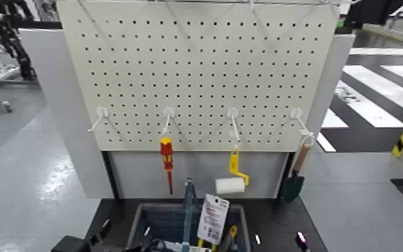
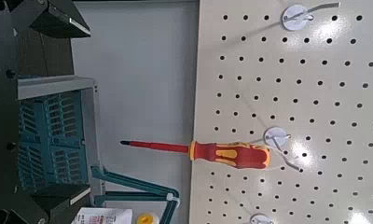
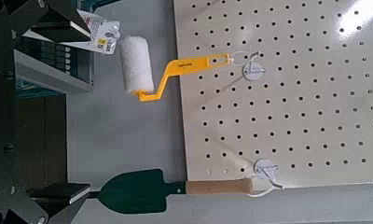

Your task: Put the red screwdriver into the crate.

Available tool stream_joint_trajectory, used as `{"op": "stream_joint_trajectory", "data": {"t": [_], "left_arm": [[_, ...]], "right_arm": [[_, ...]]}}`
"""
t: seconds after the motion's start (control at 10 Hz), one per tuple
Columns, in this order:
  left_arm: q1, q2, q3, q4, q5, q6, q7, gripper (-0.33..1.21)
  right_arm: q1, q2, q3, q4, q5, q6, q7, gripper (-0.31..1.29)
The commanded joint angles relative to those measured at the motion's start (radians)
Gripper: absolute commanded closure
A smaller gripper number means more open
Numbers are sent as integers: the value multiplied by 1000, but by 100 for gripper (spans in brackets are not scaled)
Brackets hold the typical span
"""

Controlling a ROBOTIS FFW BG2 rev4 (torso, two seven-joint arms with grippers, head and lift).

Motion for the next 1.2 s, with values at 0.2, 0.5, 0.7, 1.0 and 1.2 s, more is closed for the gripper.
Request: {"op": "stream_joint_trajectory", "data": {"t": [0.2,0.5,0.7,1.0,1.2], "left_arm": [[-9,1,-2,7,1,-3,-2,13],[-36,10,1,15,23,3,-14,13],[-64,30,0,19,47,14,-26,13],[-136,78,-20,19,107,88,-83,13],[-185,98,-26,24,123,115,-112,13]], "right_arm": [[-2,-2,2,2,0,0,0,16],[-5,-2,2,5,-2,0,0,16],[-5,-2,3,8,-2,-3,0,16],[-6,-2,3,10,-3,-3,0,16],[-6,0,3,10,-5,-5,0,16]]}}
